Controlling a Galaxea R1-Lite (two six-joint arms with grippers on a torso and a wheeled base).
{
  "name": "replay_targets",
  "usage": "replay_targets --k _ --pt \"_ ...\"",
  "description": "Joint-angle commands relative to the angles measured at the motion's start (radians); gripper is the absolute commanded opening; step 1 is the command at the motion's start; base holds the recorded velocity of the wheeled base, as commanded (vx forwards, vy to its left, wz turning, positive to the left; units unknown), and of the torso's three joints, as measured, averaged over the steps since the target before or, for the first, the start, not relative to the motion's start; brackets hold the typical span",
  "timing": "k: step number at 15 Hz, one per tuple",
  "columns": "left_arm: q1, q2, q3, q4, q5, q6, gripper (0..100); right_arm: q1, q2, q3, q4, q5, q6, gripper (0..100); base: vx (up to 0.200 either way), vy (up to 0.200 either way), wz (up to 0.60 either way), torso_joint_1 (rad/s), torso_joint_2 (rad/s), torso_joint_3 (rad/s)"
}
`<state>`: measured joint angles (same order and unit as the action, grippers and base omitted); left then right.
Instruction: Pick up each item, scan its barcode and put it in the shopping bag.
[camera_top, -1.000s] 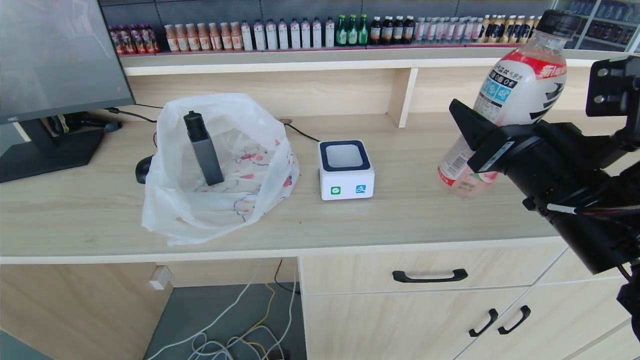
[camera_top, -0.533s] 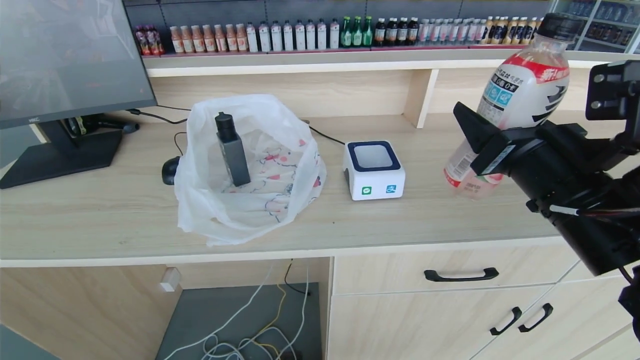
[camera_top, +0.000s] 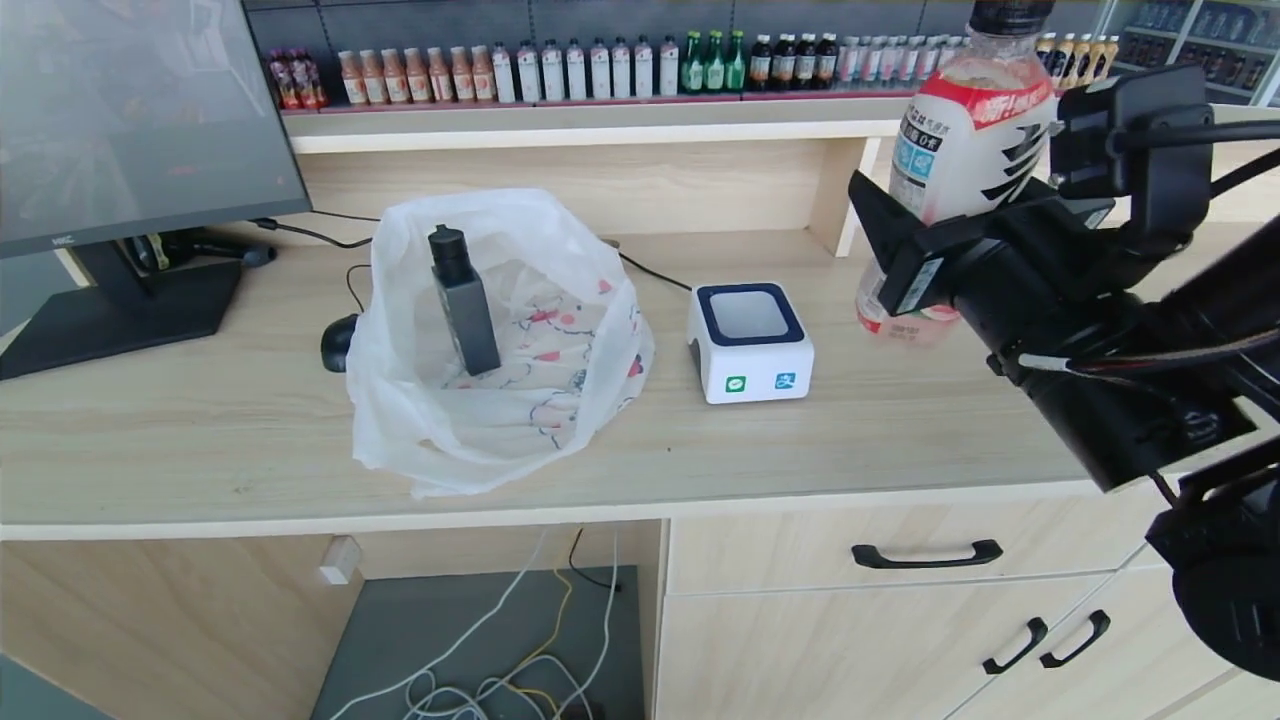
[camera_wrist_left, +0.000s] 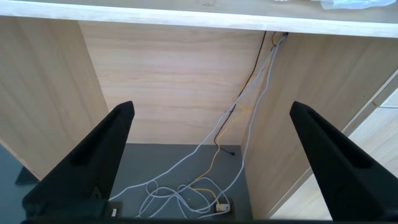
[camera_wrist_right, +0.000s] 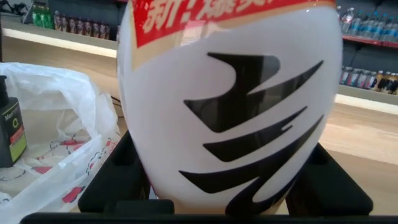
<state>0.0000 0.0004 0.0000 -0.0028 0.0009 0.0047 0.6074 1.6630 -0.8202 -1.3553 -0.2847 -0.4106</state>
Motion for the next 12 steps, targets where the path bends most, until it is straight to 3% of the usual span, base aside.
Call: replay_targets --k 1,7,10,12 --pt "0.0 0.0 0.0 0.0 0.001 0.0 100 0.034 0.07 -0.109 0.053 -0.001 -0.076 0 0.0 0.0 0.0 0.0 0.0 0.0" --pt "0.0 0.0 0.0 0.0 0.001 0.0 100 0.057 0.087 -0.152 0.082 0.01 -0.307 0 0.0 0.0 0.0 0.0 0.0 0.0" --pt "0.0 0.0 0.0 0.0 0.001 0.0 100 0.058 0.087 -0.163 0.084 0.012 -0.353 0 0.0 0.0 0.0 0.0 0.0 0.0" --pt "0.0 0.0 0.0 0.0 0.001 0.0 100 0.058 0.077 -0.188 0.142 0.084 -0.427 0 0.0 0.0 0.0 0.0 0.0 0.0"
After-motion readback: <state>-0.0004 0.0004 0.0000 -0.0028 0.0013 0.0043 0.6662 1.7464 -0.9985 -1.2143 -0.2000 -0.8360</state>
